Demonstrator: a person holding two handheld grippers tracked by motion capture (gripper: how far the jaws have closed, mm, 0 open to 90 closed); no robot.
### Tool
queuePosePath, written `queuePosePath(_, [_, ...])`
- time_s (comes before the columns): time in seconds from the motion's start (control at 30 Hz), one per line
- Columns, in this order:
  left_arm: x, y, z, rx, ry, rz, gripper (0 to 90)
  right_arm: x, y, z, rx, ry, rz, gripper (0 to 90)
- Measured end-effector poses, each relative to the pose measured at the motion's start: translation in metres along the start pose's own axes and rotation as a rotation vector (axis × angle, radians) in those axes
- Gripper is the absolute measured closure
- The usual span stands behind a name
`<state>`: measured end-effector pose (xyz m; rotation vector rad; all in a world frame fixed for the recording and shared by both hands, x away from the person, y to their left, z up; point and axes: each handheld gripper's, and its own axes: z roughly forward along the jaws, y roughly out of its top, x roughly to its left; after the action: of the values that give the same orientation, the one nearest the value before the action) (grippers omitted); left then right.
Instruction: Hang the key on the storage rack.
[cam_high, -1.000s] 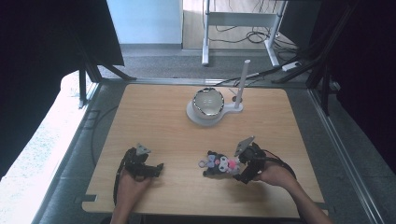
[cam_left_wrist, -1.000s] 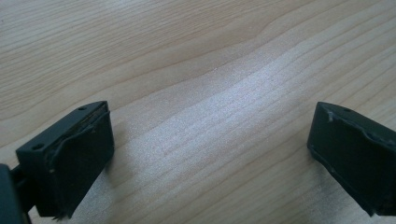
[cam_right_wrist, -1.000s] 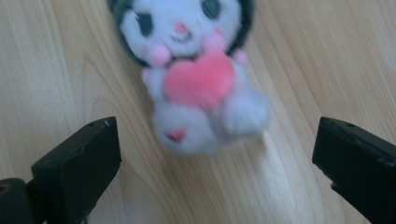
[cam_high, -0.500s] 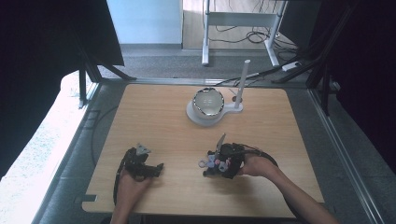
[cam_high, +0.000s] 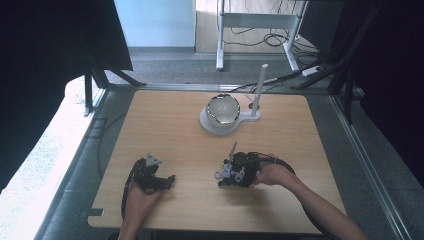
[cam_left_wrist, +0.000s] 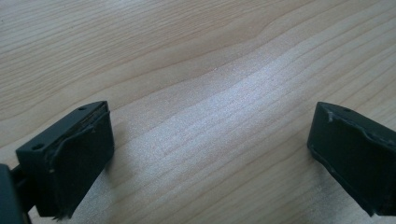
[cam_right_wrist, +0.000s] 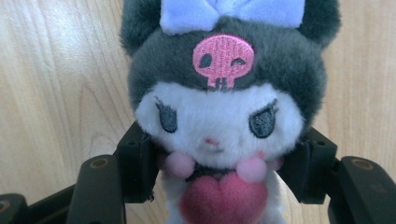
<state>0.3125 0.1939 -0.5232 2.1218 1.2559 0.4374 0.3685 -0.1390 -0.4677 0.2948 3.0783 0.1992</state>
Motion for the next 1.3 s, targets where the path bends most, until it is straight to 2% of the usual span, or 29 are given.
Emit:
queuePosePath(0.07, [0.0,0.0,0.0,-0.002,0.001,-0.001,0.5,-0.003,-0.002,-0.007,-0.012,0.009,0.022,36.6])
queuePosePath(0.37, [0.0,0.0,0.0,-0.001,0.0,0.002,0.6,-0.022,-0.016,-0.035,-0.054,0.008,0.059,36.5])
queuePosePath(0.4, [0.0,0.0,0.0,0.0,0.001,0.002,0.5,-0.023,-0.019,-0.038,-0.051,0.006,0.077,36.5])
queuePosePath(0.73, [0.0,0.0,0.0,0.0,0.003,0.004,0.5,-0.044,-0.038,-0.058,-0.055,-0.006,0.131,36.5])
queuePosePath(0.8, [0.0,0.0,0.0,-0.002,0.003,0.002,0.5,-0.049,-0.041,-0.063,-0.057,-0.007,0.134,36.5])
queuePosePath(0.93, [0.0,0.0,0.0,-0.002,0.001,-0.001,0.5,-0.061,-0.045,-0.074,-0.069,-0.006,0.173,36.4])
queuePosePath(1.3, [0.0,0.0,0.0,0.0,0.001,0.005,0.5,-0.098,-0.058,-0.108,-0.088,-0.055,0.255,36.9])
